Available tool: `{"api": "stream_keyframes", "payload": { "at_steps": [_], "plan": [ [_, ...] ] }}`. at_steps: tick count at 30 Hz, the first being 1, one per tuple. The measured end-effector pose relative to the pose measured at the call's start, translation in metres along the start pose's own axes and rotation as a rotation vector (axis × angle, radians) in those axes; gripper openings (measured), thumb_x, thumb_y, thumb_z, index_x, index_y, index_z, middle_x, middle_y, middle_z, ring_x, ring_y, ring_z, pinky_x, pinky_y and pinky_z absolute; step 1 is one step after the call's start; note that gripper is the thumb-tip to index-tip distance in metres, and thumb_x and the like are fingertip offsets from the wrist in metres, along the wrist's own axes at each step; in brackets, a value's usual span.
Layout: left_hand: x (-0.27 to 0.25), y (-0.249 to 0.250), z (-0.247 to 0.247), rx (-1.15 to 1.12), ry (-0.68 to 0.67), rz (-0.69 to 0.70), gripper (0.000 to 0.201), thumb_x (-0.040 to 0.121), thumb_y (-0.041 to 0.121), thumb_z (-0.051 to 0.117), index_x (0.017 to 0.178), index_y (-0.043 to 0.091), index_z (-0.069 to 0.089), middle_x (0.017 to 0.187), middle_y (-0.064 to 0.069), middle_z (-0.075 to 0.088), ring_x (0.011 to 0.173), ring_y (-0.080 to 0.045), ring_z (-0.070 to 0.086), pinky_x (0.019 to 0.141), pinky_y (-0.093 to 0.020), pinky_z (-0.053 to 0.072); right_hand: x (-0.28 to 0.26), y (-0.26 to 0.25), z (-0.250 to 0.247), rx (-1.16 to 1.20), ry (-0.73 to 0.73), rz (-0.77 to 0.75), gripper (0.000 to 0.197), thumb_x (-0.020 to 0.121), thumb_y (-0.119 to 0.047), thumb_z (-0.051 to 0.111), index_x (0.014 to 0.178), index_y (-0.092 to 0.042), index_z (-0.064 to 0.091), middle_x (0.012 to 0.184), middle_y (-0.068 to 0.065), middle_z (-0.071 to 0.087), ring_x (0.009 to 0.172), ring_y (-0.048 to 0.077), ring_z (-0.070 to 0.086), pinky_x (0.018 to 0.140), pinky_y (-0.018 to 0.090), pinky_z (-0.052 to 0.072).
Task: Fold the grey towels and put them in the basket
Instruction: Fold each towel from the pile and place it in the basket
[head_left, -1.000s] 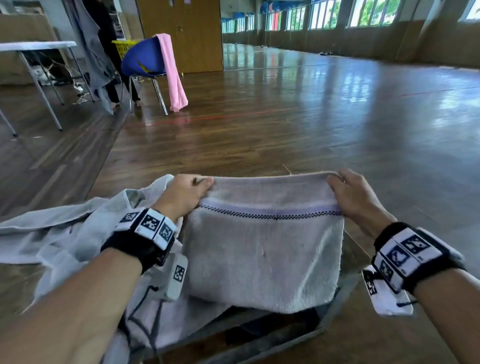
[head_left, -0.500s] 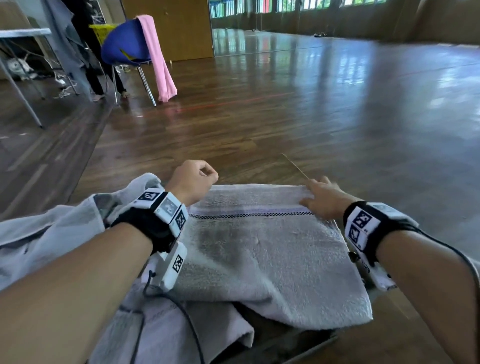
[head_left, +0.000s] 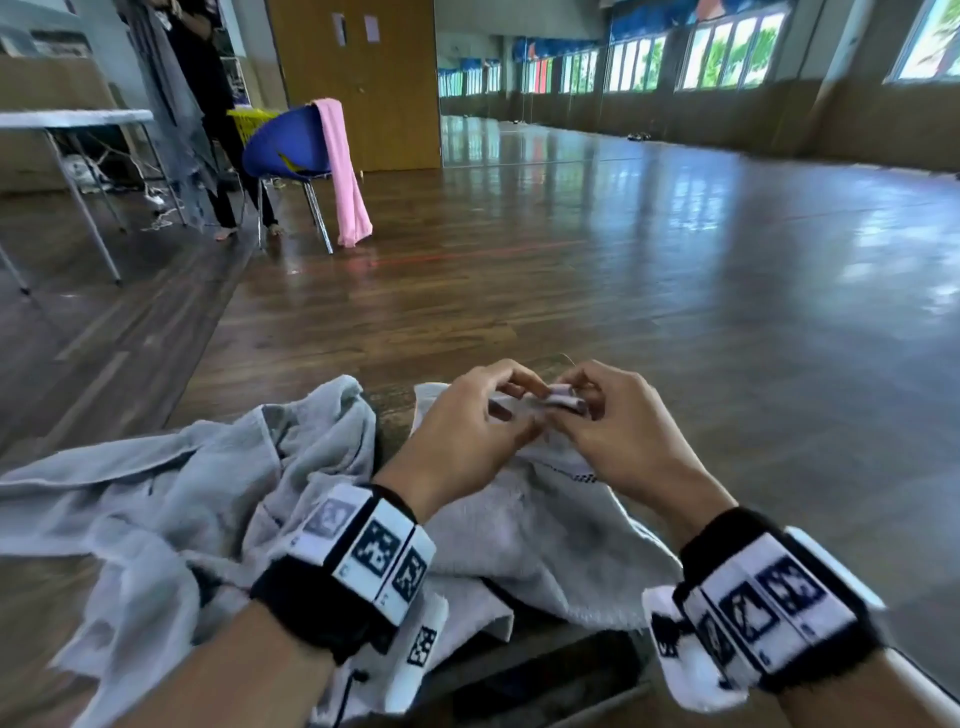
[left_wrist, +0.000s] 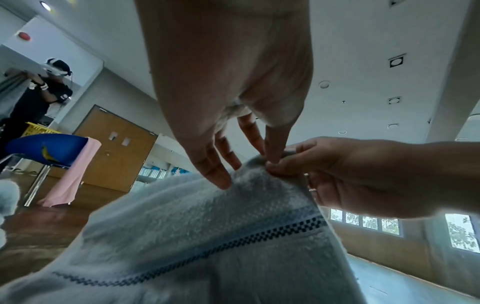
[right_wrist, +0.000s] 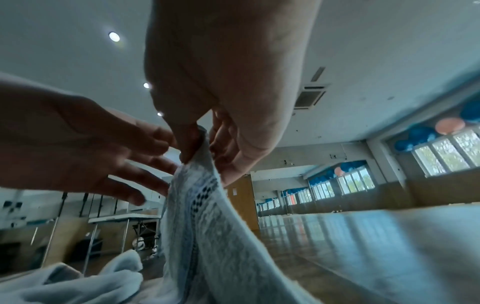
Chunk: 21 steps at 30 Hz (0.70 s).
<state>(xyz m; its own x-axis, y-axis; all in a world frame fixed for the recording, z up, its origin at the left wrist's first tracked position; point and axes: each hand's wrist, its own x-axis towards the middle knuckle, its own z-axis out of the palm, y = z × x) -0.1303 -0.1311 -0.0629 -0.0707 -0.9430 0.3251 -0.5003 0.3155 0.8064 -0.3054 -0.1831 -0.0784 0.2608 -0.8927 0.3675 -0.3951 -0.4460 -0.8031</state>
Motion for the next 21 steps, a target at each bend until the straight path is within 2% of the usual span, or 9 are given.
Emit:
{"api": "stream_keyframes", "payload": {
  "at_steps": [2,5,7,9,10,11,13,17,21],
  "plan": [
    [-0.016,0.004,0.006,-0.023,0.048,0.023,0.015,0.089,0.032,0.071,0.102,0.027,0.065,0.098,0.010,0.070,0.089,0.000,0.066,0.072,-0.015,0.053,-0.024,-0.006,0.001,0.140,-0.030,0.019,0.014,0.082,-0.034,0.081,0.091,-0.027,0.073,0.083,-0.012,0.078,0.077,0.004,0.074,0.069,0.020,0.057],
    [-0.029,0.006,0.014,-0.043,0.077,0.011,0.020,0.091,0.037,0.069,0.102,0.022,0.064,0.095,0.006,0.070,0.090,-0.003,0.066,0.075,-0.021,0.056,-0.044,-0.012,0.002,0.232,-0.066,0.074,0.006,0.090,-0.023,0.075,0.096,-0.023,0.076,0.088,-0.006,0.079,0.087,0.009,0.075,0.086,0.037,0.060],
    [-0.032,0.006,0.015,-0.032,0.096,0.032,0.022,0.091,0.039,0.068,0.099,0.020,0.063,0.091,0.005,0.070,0.085,-0.005,0.066,0.072,-0.022,0.057,-0.048,-0.018,0.000,0.289,-0.096,0.115,0.011,0.092,-0.028,0.071,0.096,-0.021,0.078,0.091,-0.002,0.079,0.091,0.013,0.075,0.090,0.043,0.058],
    [-0.029,0.003,0.010,0.008,0.138,0.061,0.020,0.090,0.036,0.071,0.093,0.018,0.063,0.087,0.006,0.069,0.082,-0.006,0.065,0.074,-0.026,0.056,-0.050,-0.023,-0.002,0.383,-0.141,0.168,0.029,0.094,-0.038,0.062,0.102,-0.015,0.078,0.100,0.009,0.078,0.101,0.027,0.074,0.095,0.050,0.055],
    [-0.027,0.000,0.007,0.036,0.153,0.068,0.018,0.089,0.033,0.072,0.091,0.018,0.063,0.086,0.006,0.069,0.082,-0.006,0.065,0.076,-0.029,0.055,-0.049,-0.025,-0.003,0.454,-0.162,0.210,0.036,0.097,-0.039,0.057,0.105,-0.009,0.076,0.104,0.017,0.076,0.105,0.037,0.071,0.098,0.057,0.053],
    [-0.025,-0.003,0.004,0.060,0.161,0.068,0.017,0.088,0.032,0.074,0.088,0.018,0.064,0.086,0.007,0.069,0.084,-0.008,0.065,0.078,-0.031,0.054,-0.049,-0.027,-0.003,0.517,-0.170,0.248,0.037,0.102,-0.035,0.054,0.106,-0.005,0.074,0.105,0.022,0.075,0.106,0.042,0.070,0.098,0.058,0.052],
    [-0.021,-0.008,0.002,0.076,0.166,0.065,0.015,0.086,0.030,0.075,0.085,0.018,0.065,0.086,0.007,0.068,0.084,-0.009,0.064,0.079,-0.030,0.053,-0.046,-0.029,-0.001,0.551,-0.151,0.278,0.028,0.105,-0.024,0.054,0.105,-0.007,0.076,0.103,0.019,0.076,0.102,0.038,0.073,0.092,0.052,0.056],
    [-0.016,-0.014,0.006,0.076,0.163,0.109,0.013,0.090,0.028,0.071,0.084,0.018,0.064,0.077,0.006,0.067,0.075,-0.008,0.063,0.070,-0.020,0.051,-0.036,-0.025,0.010,0.449,-0.083,0.236,0.012,0.092,-0.018,0.072,0.100,-0.010,0.077,0.096,0.017,0.076,0.082,0.020,0.069,0.077,0.043,0.056],
    [-0.011,-0.014,0.006,0.091,0.142,0.091,0.013,0.091,0.030,0.070,0.088,0.018,0.067,0.072,0.003,0.066,0.066,-0.010,0.061,0.062,-0.023,0.050,-0.024,-0.014,0.013,0.341,-0.025,0.194,0.002,0.089,-0.017,0.076,0.088,-0.018,0.078,0.073,-0.006,0.074,0.066,0.002,0.064,0.064,0.024,0.051]
  ]
}}
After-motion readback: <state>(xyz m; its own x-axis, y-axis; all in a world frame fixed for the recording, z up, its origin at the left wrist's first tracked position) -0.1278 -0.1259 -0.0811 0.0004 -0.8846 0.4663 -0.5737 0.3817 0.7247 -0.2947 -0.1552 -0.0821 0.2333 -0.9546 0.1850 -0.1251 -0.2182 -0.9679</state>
